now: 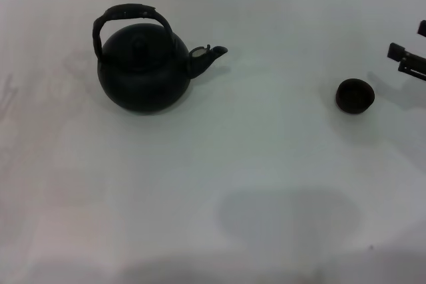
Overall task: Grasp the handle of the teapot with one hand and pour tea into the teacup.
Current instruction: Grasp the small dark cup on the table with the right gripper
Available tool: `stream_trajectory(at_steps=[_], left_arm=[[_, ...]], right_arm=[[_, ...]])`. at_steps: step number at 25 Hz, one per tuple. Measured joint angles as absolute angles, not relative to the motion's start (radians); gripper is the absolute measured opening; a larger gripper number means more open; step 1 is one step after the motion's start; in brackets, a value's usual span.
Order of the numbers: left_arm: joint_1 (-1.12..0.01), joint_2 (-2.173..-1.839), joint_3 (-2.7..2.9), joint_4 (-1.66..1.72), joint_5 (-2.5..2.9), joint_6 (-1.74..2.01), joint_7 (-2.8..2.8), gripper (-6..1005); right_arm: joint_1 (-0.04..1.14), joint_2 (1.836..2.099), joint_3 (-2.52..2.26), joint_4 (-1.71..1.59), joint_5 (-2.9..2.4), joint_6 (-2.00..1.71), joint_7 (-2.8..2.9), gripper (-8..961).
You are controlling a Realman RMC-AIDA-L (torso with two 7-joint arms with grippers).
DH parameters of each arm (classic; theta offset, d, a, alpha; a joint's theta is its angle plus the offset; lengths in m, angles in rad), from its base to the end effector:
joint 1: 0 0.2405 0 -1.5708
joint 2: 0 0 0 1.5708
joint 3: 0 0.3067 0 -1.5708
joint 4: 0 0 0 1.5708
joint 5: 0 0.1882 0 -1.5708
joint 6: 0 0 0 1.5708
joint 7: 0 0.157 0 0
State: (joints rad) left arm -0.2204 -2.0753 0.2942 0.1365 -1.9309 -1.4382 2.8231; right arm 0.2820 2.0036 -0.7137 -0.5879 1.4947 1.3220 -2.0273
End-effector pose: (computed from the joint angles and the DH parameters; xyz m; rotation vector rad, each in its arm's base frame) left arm -0.4142 0.2602 0.0282 -1.5085 -0.4593 -0.6386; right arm 0.3799 0.3087 0.0196 -2.2330 0.6428 0.6164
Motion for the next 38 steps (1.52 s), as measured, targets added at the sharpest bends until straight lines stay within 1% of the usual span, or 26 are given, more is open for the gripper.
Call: stream_trajectory(at_steps=[8,15,20,29,38], left_arm=[[-0.234,-2.074,0.296,0.137,-1.902,-1.428,2.817,880],[-0.236,-2.069,0.296,0.146,-1.816,-1.415,2.789,880],[-0.231,-2.068,0.296,0.188,-1.764,-1.378,2.696,881],[-0.227,-2.070,0.294,0.192,-1.760,-1.363,2.694,881],[-0.229,-2.071,0.296,0.192,-1.760,-1.352,2.695,881]], right_arm=[[0.357,2.007,-0.767,-0.836,1.195,1.460,-1.715,845],[0.378,2.010,-0.911,-0.998,1.105,1.458,-1.570,844],[0.389,2.011,-0.968,-1.052,1.069,1.456,-1.518,844],[0.402,2.011,-1.134,-1.153,0.933,1.398,-1.392,844],[0.439,2.012,-1.241,-1.172,0.819,1.346,-1.293,845]])
